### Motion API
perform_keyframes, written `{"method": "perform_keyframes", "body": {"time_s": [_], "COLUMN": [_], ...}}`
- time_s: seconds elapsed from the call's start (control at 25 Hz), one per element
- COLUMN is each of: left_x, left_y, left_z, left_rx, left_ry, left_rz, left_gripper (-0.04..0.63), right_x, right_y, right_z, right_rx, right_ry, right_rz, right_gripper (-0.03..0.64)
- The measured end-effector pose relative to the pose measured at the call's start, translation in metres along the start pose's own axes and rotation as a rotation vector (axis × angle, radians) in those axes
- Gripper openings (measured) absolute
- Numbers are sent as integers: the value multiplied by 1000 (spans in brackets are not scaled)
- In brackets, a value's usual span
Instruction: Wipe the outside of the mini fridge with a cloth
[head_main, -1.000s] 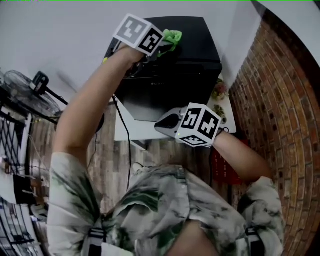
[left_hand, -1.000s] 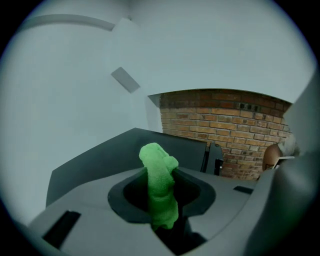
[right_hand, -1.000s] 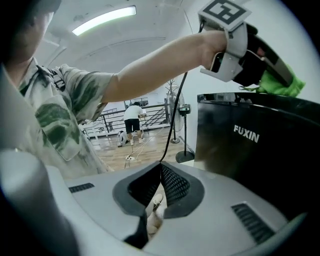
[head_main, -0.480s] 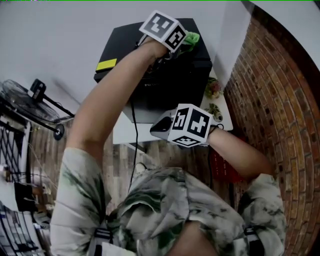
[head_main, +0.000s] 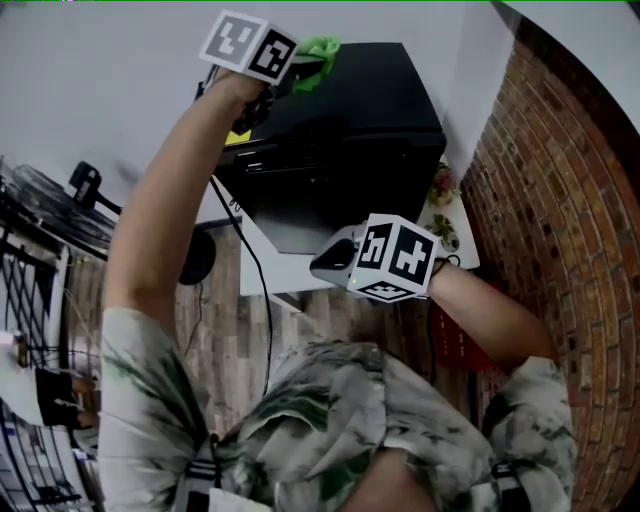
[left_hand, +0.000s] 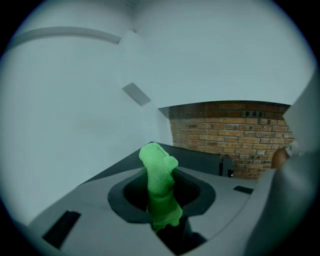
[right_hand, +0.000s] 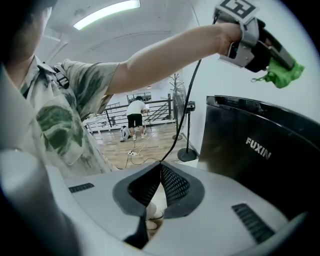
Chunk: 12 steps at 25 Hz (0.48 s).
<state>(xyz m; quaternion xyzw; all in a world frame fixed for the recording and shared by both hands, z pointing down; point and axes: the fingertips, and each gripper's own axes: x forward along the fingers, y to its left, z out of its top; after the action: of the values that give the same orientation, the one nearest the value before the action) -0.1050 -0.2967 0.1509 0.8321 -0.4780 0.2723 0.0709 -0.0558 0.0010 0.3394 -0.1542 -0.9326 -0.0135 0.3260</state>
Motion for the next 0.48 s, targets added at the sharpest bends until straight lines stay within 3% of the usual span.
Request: {"method": "perform_keyframes", "body": {"time_s": [0.24, 0.48], "left_x": [-39, -19], "left_y": [113, 131], "left_z": [-68, -108], "left_rx": [-55, -58], "left_ry": [103, 173], "left_rz": [146, 118], "left_gripper": [121, 121], "right_x": [17, 36], "right_y": [-5, -9], "right_z": [16, 27], "right_rx": [21, 17], "right_ry": [23, 6], "right_rz": [19, 25], "right_gripper": [23, 23]}}
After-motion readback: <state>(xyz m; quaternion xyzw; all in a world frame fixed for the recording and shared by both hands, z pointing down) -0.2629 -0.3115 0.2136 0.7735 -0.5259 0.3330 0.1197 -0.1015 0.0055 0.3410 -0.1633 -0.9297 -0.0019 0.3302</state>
